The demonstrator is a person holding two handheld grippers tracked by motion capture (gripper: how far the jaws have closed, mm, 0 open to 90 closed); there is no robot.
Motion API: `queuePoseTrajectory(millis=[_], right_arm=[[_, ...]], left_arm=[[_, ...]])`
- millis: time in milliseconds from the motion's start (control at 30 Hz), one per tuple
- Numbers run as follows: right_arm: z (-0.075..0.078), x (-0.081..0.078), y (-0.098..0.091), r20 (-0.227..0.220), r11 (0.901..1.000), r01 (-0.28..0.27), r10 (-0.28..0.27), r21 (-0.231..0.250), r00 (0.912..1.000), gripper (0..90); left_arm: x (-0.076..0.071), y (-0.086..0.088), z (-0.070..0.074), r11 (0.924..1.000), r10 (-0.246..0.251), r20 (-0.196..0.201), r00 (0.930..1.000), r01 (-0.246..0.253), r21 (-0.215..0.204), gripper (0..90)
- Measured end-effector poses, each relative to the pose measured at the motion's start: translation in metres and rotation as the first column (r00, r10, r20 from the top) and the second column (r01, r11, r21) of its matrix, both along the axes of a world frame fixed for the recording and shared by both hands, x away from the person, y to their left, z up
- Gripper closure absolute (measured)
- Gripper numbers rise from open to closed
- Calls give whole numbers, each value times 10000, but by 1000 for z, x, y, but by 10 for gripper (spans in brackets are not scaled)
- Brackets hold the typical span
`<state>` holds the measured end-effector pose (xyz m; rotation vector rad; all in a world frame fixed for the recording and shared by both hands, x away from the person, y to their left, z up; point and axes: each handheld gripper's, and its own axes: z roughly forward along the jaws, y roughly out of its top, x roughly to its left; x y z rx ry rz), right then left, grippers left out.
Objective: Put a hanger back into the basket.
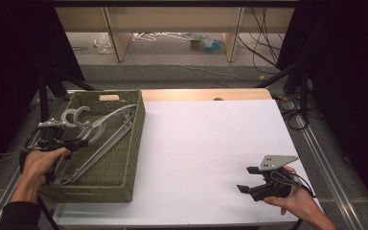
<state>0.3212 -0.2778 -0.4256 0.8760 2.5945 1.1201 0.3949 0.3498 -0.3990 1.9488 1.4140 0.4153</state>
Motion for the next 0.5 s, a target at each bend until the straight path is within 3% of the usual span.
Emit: queuePoseTrajectory(millis=[200, 233, 300, 500], right_arm=[[0, 0, 0, 10, 10000, 13, -13, 8, 10000, 262], [0, 1, 0, 60, 10000, -12, 12, -17, 10000, 262], [0, 0, 0, -9, 10000, 2, -2, 6, 10000, 262], [0, 1, 0, 58, 10000, 6, -6, -14, 10000, 262]], left_arm=[[-2, 7, -4, 9971, 754, 192, 9970, -755, 56, 682], [-2, 10, -4, 9978, 584, 27, 9983, -584, 314, 676], [-2, 10, -5, 9961, 721, -4, 9974, -719, 513, 652], [-5, 11, -3, 9916, 1163, 358, 9926, -1180, 529, 561]])
